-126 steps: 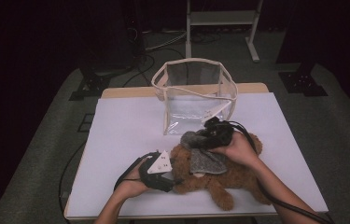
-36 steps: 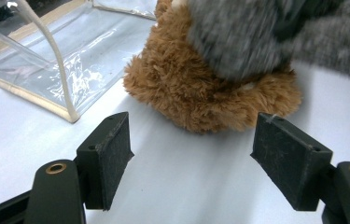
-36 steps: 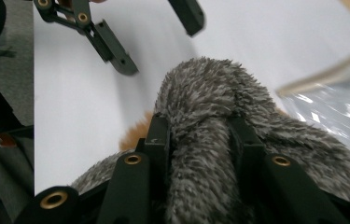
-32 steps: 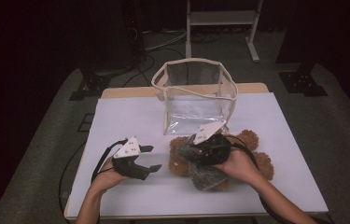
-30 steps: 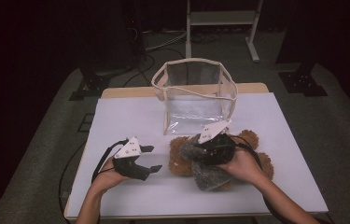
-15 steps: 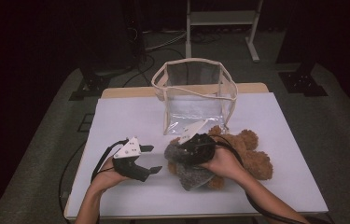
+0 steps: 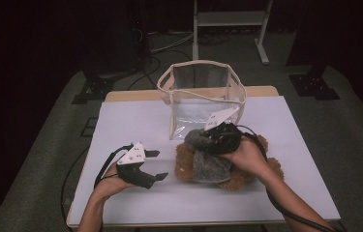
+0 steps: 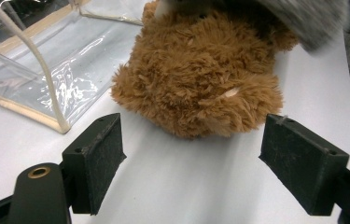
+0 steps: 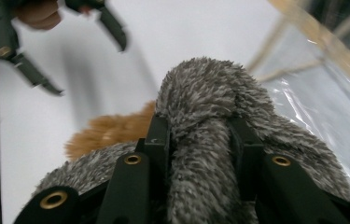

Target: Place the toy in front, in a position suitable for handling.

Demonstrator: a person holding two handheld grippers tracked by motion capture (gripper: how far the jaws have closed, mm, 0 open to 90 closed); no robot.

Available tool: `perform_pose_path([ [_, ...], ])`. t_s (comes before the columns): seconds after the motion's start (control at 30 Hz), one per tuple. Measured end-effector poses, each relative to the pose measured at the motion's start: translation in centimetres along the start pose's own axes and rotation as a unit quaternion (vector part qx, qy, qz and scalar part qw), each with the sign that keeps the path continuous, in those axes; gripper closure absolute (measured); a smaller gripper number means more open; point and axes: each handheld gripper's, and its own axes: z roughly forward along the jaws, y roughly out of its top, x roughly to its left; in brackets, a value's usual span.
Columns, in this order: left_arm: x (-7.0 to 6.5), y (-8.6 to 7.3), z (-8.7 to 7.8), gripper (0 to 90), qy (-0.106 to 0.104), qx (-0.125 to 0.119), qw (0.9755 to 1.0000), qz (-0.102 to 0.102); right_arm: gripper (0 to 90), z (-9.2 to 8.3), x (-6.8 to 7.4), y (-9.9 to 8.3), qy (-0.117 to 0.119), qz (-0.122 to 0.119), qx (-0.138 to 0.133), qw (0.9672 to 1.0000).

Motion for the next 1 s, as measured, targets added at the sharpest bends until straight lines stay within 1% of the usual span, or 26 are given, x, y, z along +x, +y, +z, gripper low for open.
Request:
perform_pose_path([
  [0.07, -0.1, 0.1, 0.1, 20.8, -0.002, 0.002, 1.0000, 0.006, 65.2, 0.0, -0.8, -0.6, 0.004, 0.018, 0.002, 0.9998],
  [0.1, -0.1, 0.1, 0.1, 20.9, -0.002, 0.002, 1.0000, 0.006, 65.2, 0.0, -0.8, -0.6, 0.004, 0.018, 0.002, 0.9998],
  [0.13, -0.2, 0.2, 0.1, 21.0, -0.002, 0.001, 1.0000, 0.007, 65.2, 0.4, -1.0, -1.1, 0.021, 0.030, -0.003, 0.9993],
  [0.17, -0.2, 0.2, 0.1, 21.1, -0.002, 0.001, 1.0000, 0.007, 65.3, 0.5, -0.8, -1.2, 0.026, 0.032, -0.003, 0.9991],
  [0.27, -0.1, 0.1, 0.1, 22.1, -0.001, 0.002, 1.0000, 0.009, 65.2, 0.6, -0.2, -1.3, 0.053, 0.019, 0.003, 0.9984],
  [0.3, -0.1, 0.1, 0.1, 22.6, -0.001, 0.002, 1.0000, 0.009, 65.2, 0.6, -0.2, -1.3, 0.053, 0.019, 0.003, 0.9984],
  [0.33, 0.0, 0.0, 0.0, 22.6, -0.002, 0.001, 1.0000, 0.004, 65.1, 0.6, 0.2, -0.9, 0.060, 0.007, 0.014, 0.9981],
  [0.37, 0.0, 0.0, 0.0, 22.6, -0.002, 0.001, 1.0000, 0.004, 65.1, 0.6, 0.2, -0.9, 0.060, 0.007, 0.014, 0.9981],
  [0.4, 0.0, 0.0, 0.0, 22.5, 0.000, 0.000, 1.0000, 0.003, 65.1, 0.7, 0.4, -0.4, 0.057, 0.003, 0.022, 0.9981],
  [0.47, 0.0, 0.1, 0.0, 22.6, 0.000, -0.001, 1.0000, 0.004, 65.0, 0.9, 0.3, -0.2, 0.056, 0.001, 0.025, 0.9981],
  [0.5, -0.1, 0.2, 0.0, 22.5, -0.001, -0.002, 1.0000, 0.007, 65.1, 1.5, 0.2, 0.3, 0.059, 0.003, 0.028, 0.9979],
  [0.57, -0.1, 0.2, 0.0, 22.5, -0.002, 0.001, 1.0000, 0.009, 65.1, 2.3, 0.2, 0.8, 0.066, 0.006, 0.028, 0.9974],
  [0.7, 0.0, 0.0, 0.0, 22.5, -0.003, 0.001, 1.0000, 0.008, 65.1, 5.1, 1.0, 1.7, 0.080, -0.013, 0.051, 0.9954],
  [0.73, 0.0, -0.1, -0.1, 22.5, -0.003, 0.001, 1.0000, 0.005, 65.1, 5.8, 1.2, 1.8, 0.085, -0.011, 0.058, 0.9947],
  [0.8, 0.1, -0.2, -0.4, 22.4, -0.002, -0.001, 1.0000, 0.004, 65.1, 6.6, 1.4, 1.9, 0.093, -0.013, 0.059, 0.9938],
  [0.87, 0.1, -0.2, -0.6, 22.4, 0.000, -0.003, 1.0000, 0.003, 65.1, 6.5, 1.5, 2.1, 0.094, -0.017, 0.062, 0.9935],
  [0.93, 0.1, -0.1, -0.8, 22.4, 0.001, -0.007, 1.0000, 0.003, 65.2, 5.7, 1.2, 2.1, 0.091, -0.015, 0.051, 0.9945],
  [0.97, 0.1, -0.1, -0.8, 22.4, 0.001, -0.007, 1.0000, 0.003, 65.2, 5.7, 1.2, 2.1, 0.091, -0.015, 0.051, 0.9945],
  [1.0, 0.1, -0.1, -0.8, 22.4, 0.002, -0.007, 1.0000, 0.004, 65.3, 4.6, 0.6, 2.0, 0.085, -0.010, 0.037, 0.9957],
])
